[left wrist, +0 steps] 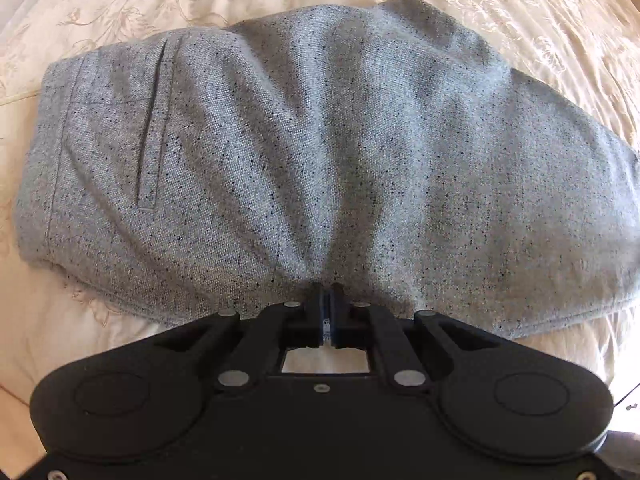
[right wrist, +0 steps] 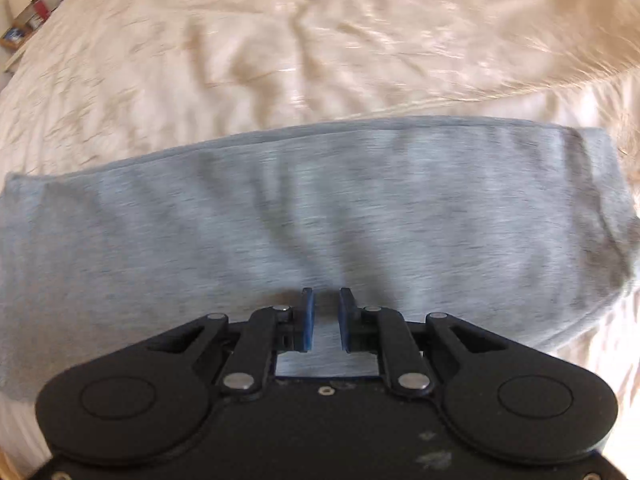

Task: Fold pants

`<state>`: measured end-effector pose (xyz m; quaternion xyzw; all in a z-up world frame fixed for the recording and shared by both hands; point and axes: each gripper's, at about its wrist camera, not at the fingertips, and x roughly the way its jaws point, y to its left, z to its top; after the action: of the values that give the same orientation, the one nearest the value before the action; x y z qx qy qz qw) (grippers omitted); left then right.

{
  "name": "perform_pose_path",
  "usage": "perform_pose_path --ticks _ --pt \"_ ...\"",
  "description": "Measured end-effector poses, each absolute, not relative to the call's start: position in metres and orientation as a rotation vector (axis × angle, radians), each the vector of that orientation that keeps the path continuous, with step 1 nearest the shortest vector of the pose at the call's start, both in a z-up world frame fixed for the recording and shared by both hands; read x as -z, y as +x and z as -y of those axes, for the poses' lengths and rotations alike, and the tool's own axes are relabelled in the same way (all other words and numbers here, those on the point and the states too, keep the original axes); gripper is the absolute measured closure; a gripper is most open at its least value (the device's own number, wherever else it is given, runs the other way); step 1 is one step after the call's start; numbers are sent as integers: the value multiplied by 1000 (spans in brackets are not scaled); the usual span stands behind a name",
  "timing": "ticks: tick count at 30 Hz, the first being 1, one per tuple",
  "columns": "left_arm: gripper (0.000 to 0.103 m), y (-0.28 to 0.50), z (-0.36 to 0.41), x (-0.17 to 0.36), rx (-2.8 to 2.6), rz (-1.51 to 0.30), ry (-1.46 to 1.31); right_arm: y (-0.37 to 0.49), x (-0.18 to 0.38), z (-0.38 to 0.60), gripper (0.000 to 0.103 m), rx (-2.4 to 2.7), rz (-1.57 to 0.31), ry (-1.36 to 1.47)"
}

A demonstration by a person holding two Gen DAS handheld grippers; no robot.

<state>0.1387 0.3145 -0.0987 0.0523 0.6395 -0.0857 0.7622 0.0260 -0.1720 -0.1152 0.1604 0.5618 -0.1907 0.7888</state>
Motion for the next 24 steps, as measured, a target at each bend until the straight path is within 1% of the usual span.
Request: perform_pose_path --ticks 4,6,9,11,13,15,18,24 --pt "91 131 -284 94 44 -1359 161 -9 115 243 89 515 -1198 388" --pt "93 125 -265 86 -20 -1334 160 -34 101 273 85 538 -1164 449" --pt "92 112 -228 73 -39 -1293 125 -75 81 301 83 537 -1097 539" --pt "92 103 -201 70 -32 -1278 113 -100 74 313 78 537 -1069 581" --pt "92 91 -174 67 3 -1274 107 -121 75 324 76 540 -1061 619" --pt "92 81 -148 69 46 -1278 121 -141 79 334 71 544 -1054 665" --pt "92 70 -108 69 107 -1285 148 -159 87 357 67 545 -1043 741" --pt "92 56 -57 58 184 -1271 180 -156 106 394 60 512 -1021 854"
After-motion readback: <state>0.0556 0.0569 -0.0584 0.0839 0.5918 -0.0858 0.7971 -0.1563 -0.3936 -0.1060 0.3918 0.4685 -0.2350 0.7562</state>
